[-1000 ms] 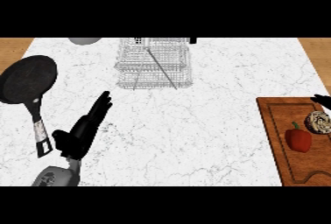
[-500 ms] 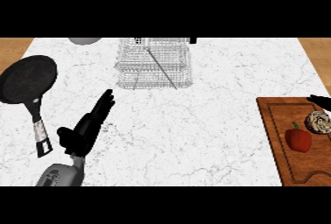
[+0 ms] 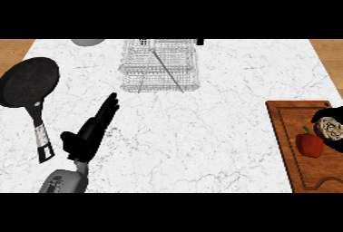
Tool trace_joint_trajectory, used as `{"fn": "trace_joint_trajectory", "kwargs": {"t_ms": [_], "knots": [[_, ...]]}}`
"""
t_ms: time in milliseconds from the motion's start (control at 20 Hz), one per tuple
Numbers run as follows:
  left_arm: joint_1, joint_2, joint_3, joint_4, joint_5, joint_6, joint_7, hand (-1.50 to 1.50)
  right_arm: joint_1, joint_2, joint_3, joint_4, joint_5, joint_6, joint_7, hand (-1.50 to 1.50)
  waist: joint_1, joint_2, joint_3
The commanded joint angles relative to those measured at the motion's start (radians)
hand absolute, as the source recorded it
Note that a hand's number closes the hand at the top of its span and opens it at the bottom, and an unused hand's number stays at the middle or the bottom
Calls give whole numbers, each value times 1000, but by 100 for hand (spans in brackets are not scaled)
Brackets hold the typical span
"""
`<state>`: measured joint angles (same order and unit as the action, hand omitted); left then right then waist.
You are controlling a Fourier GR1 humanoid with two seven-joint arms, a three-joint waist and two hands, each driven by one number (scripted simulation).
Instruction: Pick the cupcake from the cutting board and place it in the tiered basket
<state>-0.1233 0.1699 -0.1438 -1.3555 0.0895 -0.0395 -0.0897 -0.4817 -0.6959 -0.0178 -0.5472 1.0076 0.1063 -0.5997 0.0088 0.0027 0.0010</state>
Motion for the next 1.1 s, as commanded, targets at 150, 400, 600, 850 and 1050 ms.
{"fn": "trace_joint_trajectory", "kwargs": {"t_ms": [150, 400, 600, 850, 1050], "knots": [[-6, -28, 17, 51, -47, -4, -45, 0, -26, 26, -32, 47, 3, -66, -89, 150, -2, -1, -1], [-29, -35, 27, 28, -44, -9, 1, 0, -96, 85, -46, 40, 10, -48, 68, 150, -2, -1, -1], [-31, -17, 33, 26, -33, -27, -5, 0, -250, 245, -57, 56, 36, -45, 468, 150, 26, 3, -2], [-5, -57, 18, 22, -55, -1, -5, 0, -248, 284, -51, -20, 51, -117, 539, 150, -3, -3, -1], [-37, -19, 62, 12, -21, -28, 18, 0, -287, 317, -154, -88, -86, -92, 501, 150, -11, -6, -1]]}}
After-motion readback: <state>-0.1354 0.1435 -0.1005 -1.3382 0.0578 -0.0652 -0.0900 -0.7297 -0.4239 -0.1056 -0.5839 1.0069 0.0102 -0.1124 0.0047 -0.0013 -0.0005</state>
